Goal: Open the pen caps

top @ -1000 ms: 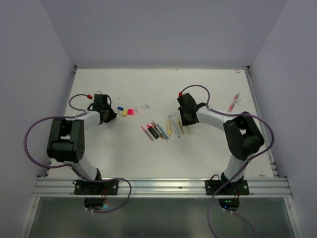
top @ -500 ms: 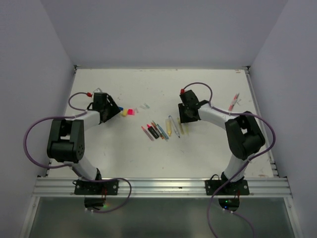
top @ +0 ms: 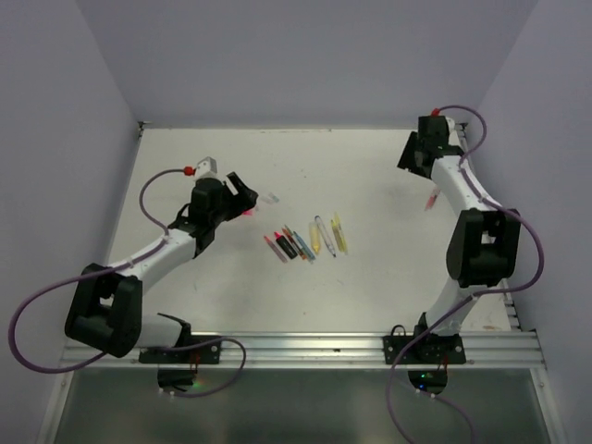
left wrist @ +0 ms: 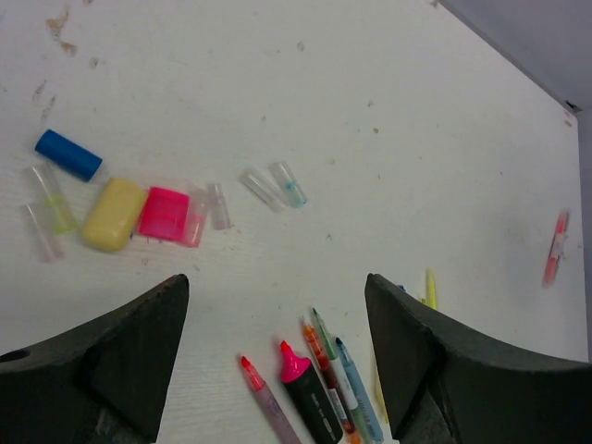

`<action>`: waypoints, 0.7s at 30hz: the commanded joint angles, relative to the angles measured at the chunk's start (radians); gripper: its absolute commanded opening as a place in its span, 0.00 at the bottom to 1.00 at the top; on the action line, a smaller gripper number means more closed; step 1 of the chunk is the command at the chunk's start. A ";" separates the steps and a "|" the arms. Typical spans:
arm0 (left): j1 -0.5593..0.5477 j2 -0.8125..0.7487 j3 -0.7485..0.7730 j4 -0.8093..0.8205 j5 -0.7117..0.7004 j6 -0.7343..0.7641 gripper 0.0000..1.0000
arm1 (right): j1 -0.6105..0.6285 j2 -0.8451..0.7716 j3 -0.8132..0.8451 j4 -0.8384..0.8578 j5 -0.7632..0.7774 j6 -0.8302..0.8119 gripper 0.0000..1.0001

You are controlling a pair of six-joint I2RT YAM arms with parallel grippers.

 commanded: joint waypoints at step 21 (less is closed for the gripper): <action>-0.039 -0.191 -0.171 0.141 0.185 -0.006 0.79 | -0.241 0.180 0.034 0.046 0.101 -0.004 0.52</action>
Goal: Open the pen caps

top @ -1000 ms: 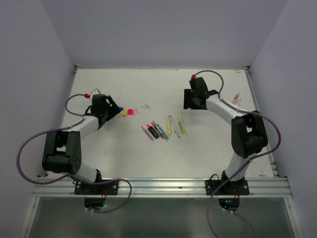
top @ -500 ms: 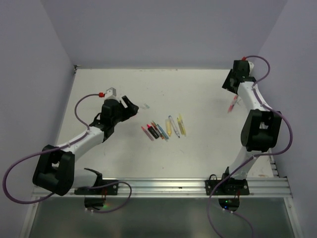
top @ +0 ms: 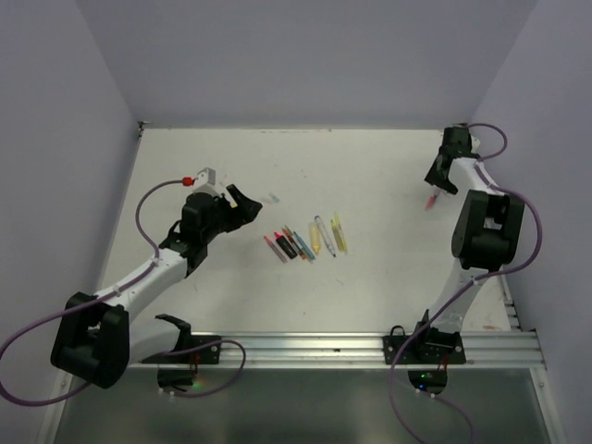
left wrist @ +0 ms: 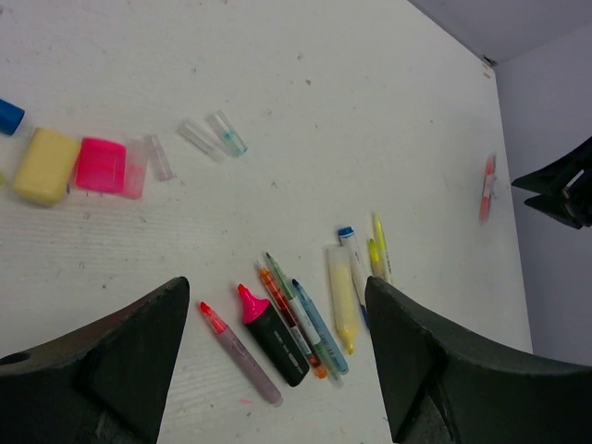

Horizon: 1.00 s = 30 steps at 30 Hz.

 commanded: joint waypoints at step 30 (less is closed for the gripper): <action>-0.007 0.053 -0.012 0.114 0.073 0.001 0.78 | -0.033 0.131 -0.027 0.055 0.038 0.001 0.41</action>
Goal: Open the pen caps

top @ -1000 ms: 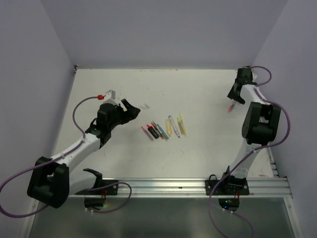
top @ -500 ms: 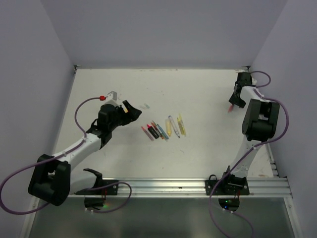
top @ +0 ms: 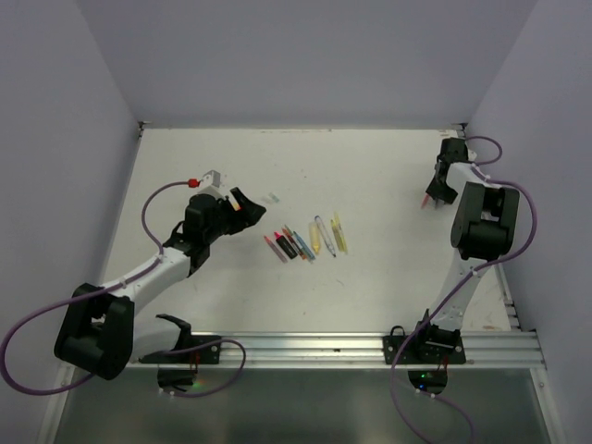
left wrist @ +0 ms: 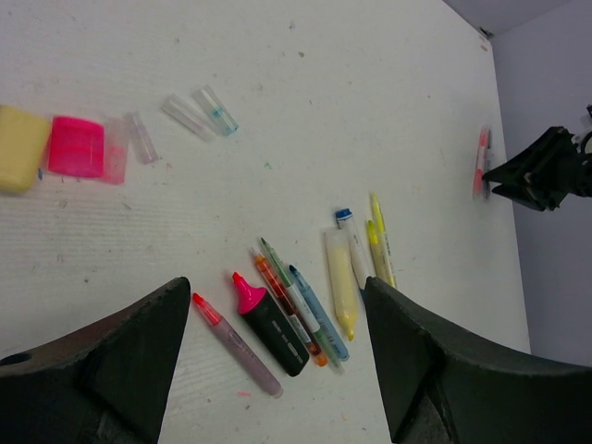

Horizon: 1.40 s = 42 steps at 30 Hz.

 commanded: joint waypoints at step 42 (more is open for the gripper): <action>-0.032 0.025 0.124 -0.007 0.096 0.073 0.76 | 0.228 -0.469 -0.274 -0.049 0.143 0.031 0.00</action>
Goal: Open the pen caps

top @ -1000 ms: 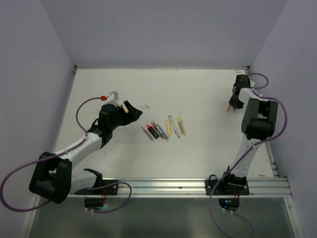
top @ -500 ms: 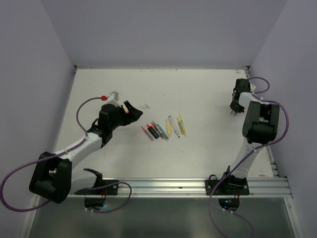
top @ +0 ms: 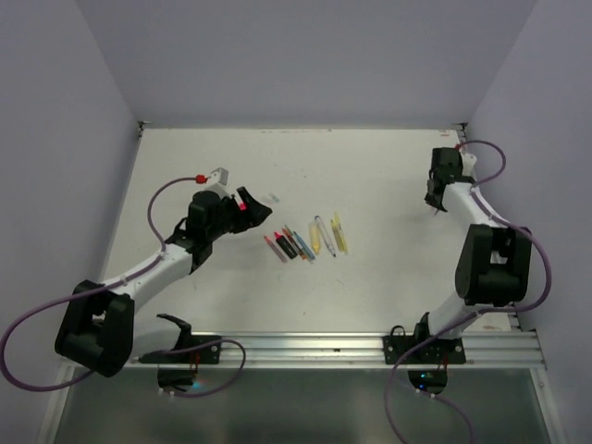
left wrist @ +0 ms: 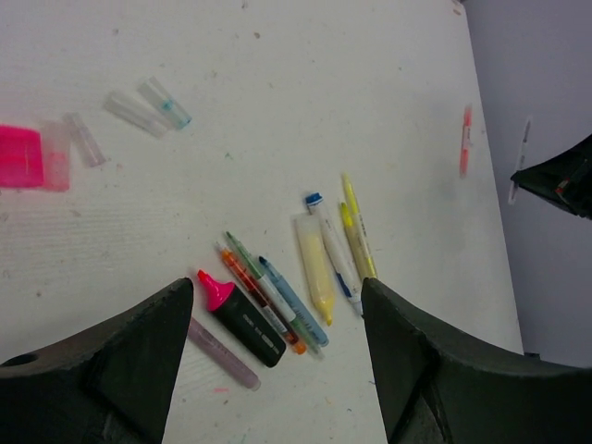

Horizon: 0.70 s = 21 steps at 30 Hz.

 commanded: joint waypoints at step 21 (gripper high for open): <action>0.032 0.193 0.351 -0.102 0.249 0.091 0.75 | 0.709 -0.181 0.036 0.018 -0.776 -0.163 0.00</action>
